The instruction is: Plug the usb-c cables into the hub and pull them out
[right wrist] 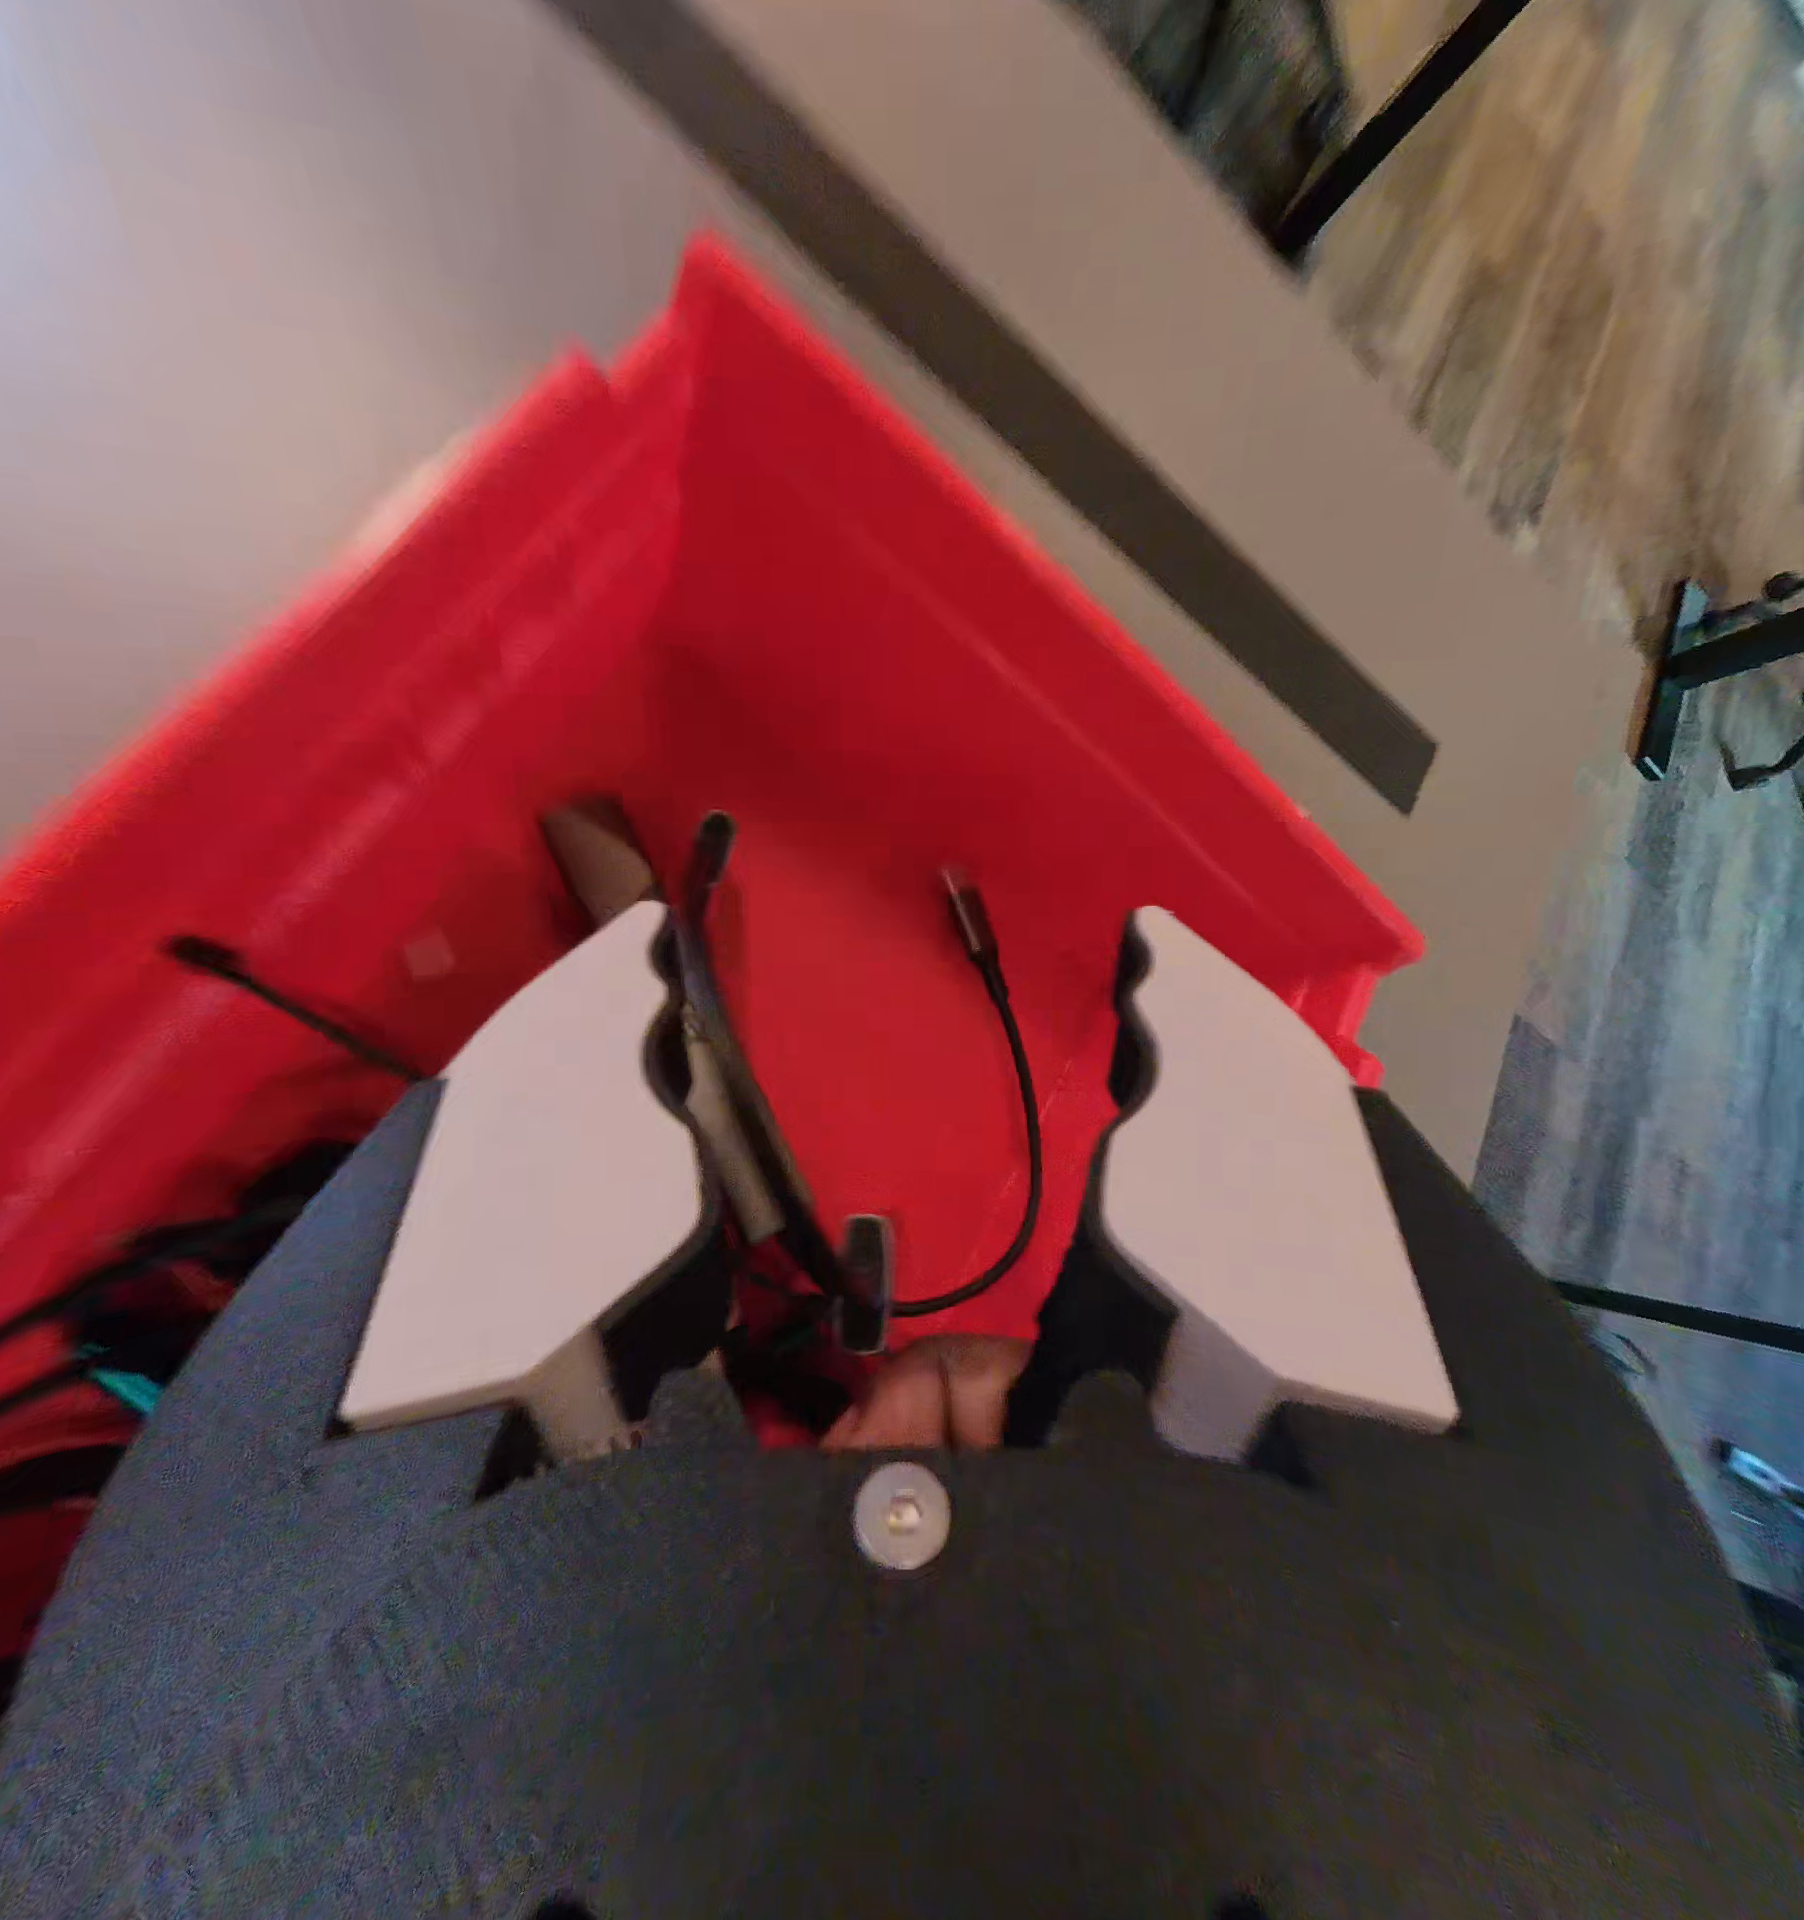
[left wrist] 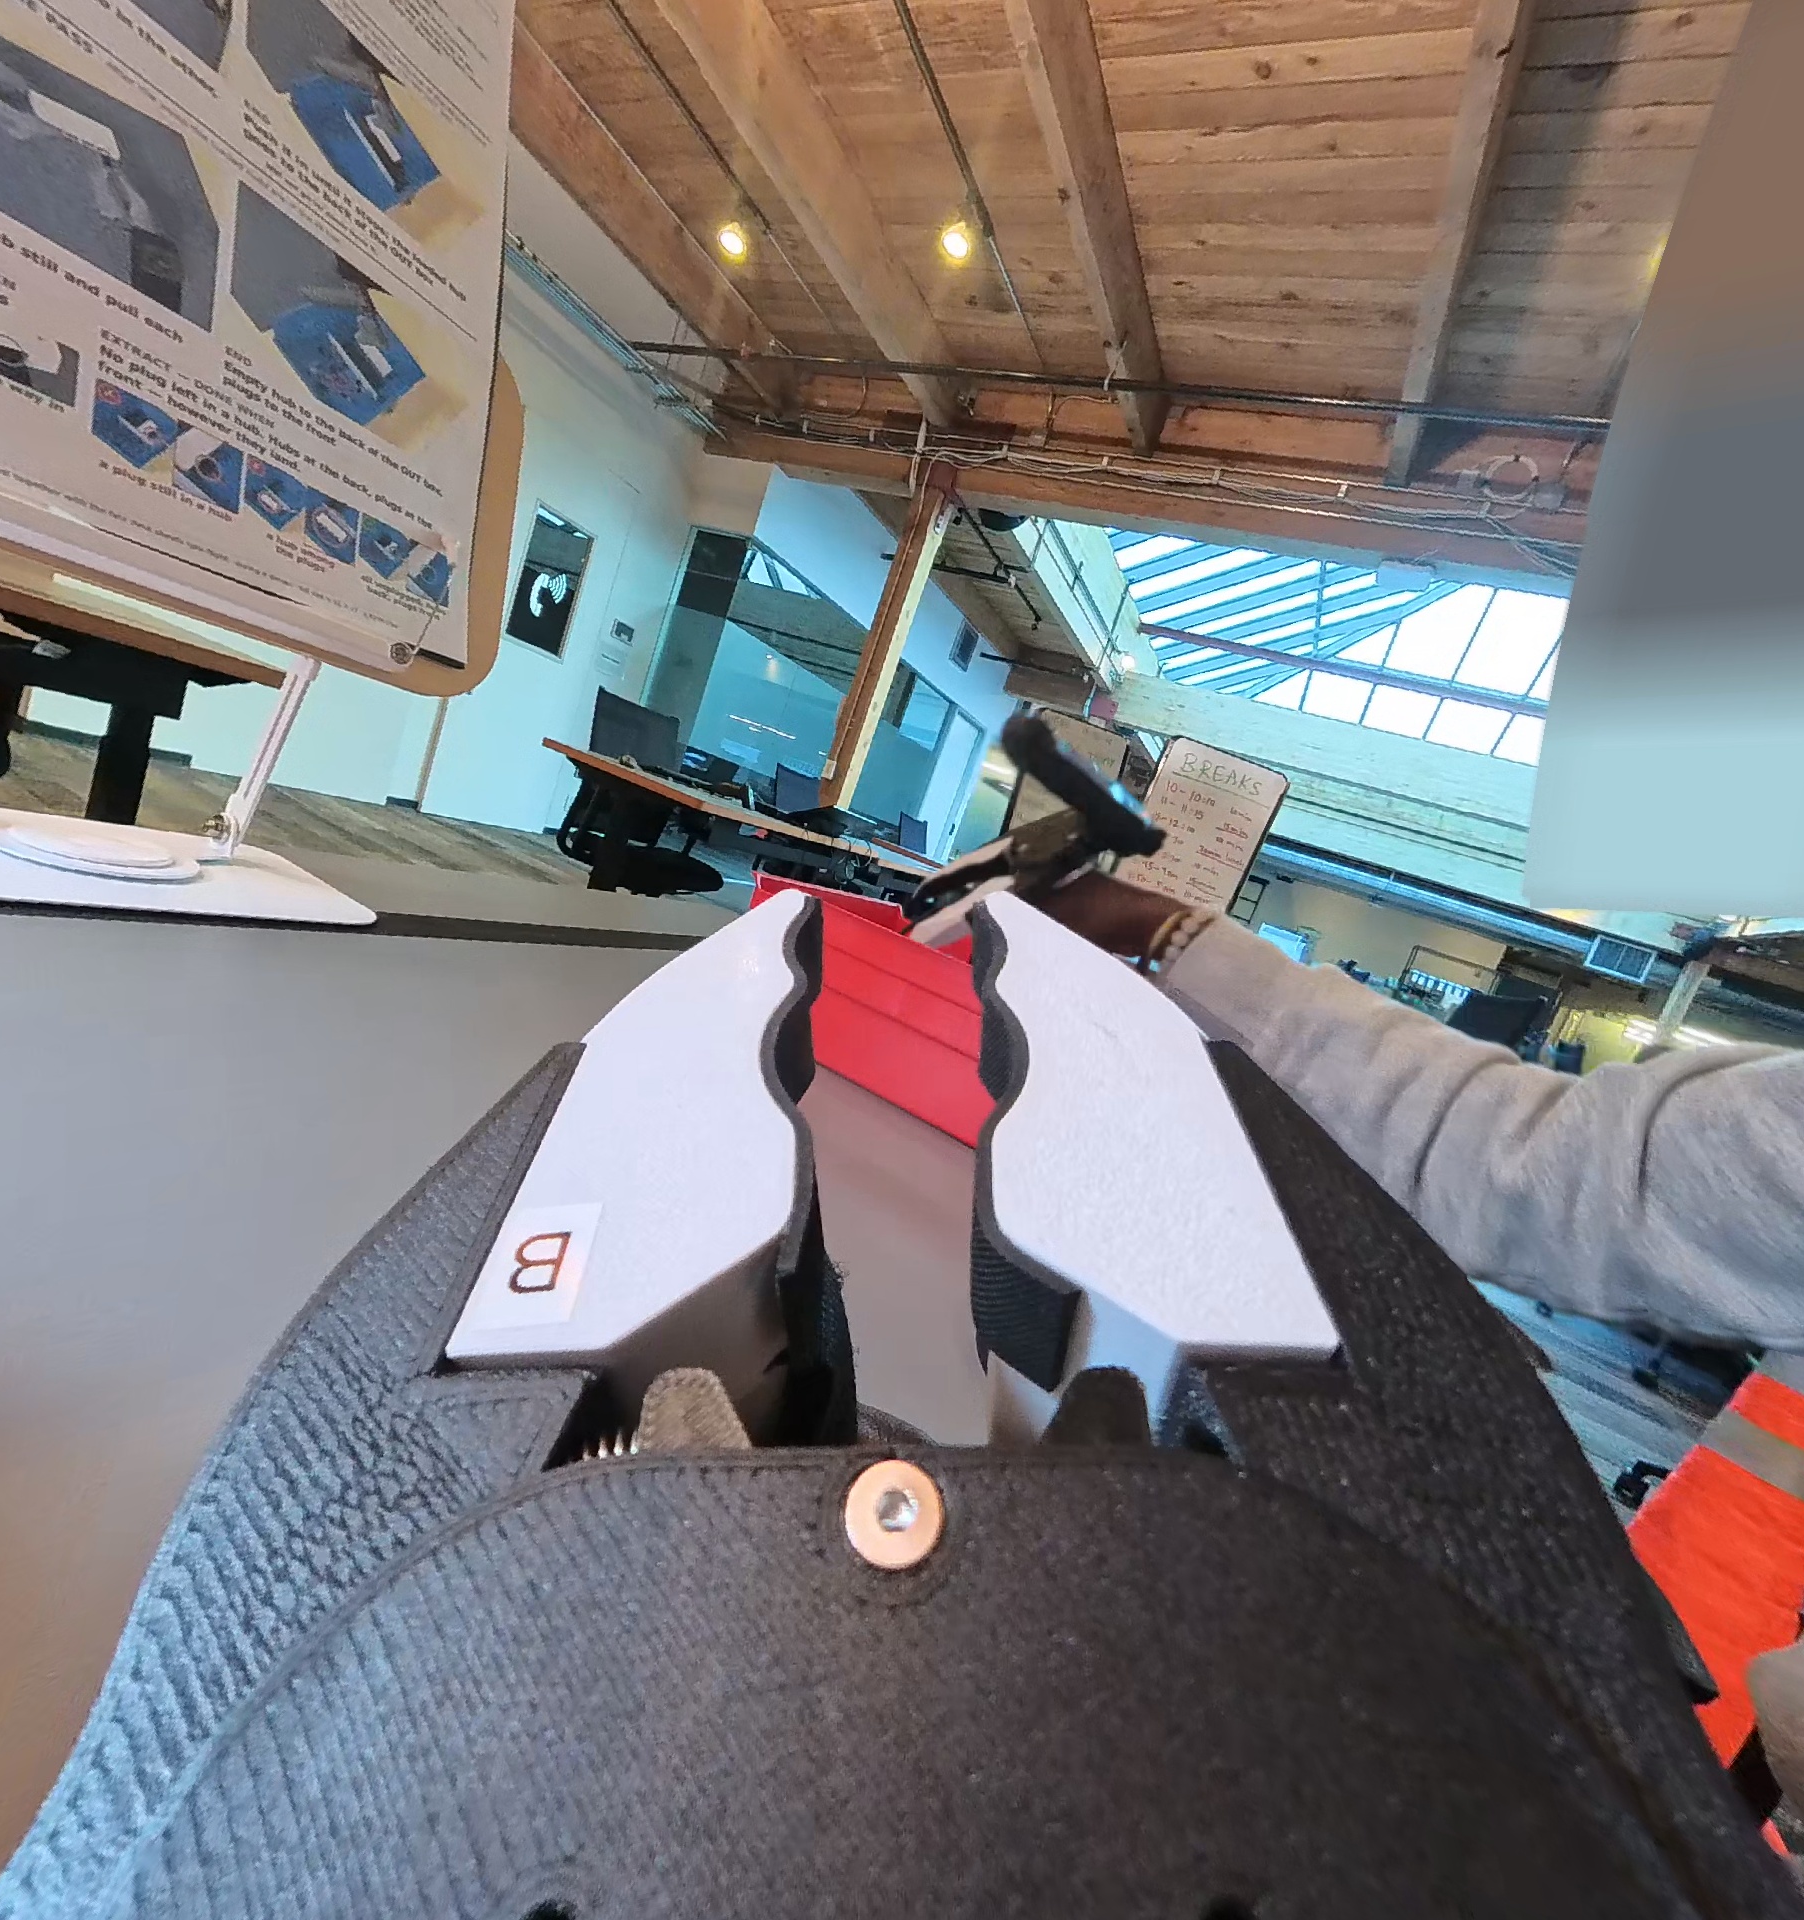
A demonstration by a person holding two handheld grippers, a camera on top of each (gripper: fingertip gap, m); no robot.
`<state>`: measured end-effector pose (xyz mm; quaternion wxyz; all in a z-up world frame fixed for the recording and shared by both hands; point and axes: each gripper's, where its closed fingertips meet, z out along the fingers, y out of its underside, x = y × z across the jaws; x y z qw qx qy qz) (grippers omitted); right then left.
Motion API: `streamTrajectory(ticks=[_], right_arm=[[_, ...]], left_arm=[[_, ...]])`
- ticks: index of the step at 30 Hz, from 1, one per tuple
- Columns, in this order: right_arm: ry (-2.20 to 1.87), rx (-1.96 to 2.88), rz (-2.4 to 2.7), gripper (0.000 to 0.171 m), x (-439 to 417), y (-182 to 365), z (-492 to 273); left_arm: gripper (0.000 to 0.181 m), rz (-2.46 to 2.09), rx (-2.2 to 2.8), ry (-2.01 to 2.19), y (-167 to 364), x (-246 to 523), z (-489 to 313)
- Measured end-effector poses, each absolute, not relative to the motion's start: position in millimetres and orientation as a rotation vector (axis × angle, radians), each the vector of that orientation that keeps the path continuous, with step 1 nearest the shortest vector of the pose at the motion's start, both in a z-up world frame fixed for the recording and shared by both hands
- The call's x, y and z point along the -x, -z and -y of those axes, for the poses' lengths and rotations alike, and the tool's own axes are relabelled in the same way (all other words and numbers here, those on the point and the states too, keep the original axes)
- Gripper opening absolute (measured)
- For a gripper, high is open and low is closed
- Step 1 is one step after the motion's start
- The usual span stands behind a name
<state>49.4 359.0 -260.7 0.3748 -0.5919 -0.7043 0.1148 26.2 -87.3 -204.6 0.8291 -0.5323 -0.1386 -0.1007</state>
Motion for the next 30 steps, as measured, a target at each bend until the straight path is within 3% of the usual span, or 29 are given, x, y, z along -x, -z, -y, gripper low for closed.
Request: streamTrajectory(ticks=[3,7,15,18,19,21,25,30], right_arm=[[-0.515,1.514,1.551,0.098,-61.4,212.1,-331.0],[-0.843,1.514,1.347,0.103,-101.6,177.0,-264.0],[-0.791,1.783,1.365,0.07,-158.1,286.9,-176.3],[-0.616,1.763,1.349,0.045,-150.7,303.7,-185.9],[-0.58,1.742,1.308,0.027,-145.5,299.6,-190.5],[-0.493,1.701,1.286,0.009,-135.3,297.8,-195.0],[-0.311,1.592,1.43,0.014,-114.9,298.5,-186.5],[-0.377,1.588,1.477,0.018,-80.5,299.0,-160.9]], left_arm=[[0.028,0.289,1.131,0.207,204.4,-26.8,87.3],[0.028,0.284,1.13,0.2,204.0,-27.7,87.5],[0.028,0.261,1.141,0.174,204.1,-31.3,86.7],[0.028,0.256,1.138,0.167,203.7,-32.0,87.1],[0.028,0.257,1.138,0.166,203.8,-31.9,87.2],[0.028,0.262,1.136,0.168,203.7,-31.1,87.4],[0.028,0.264,1.137,0.173,203.8,-30.9,87.3],[0.028,0.218,1.142,0.149,202.2,-37.8,87.1]])
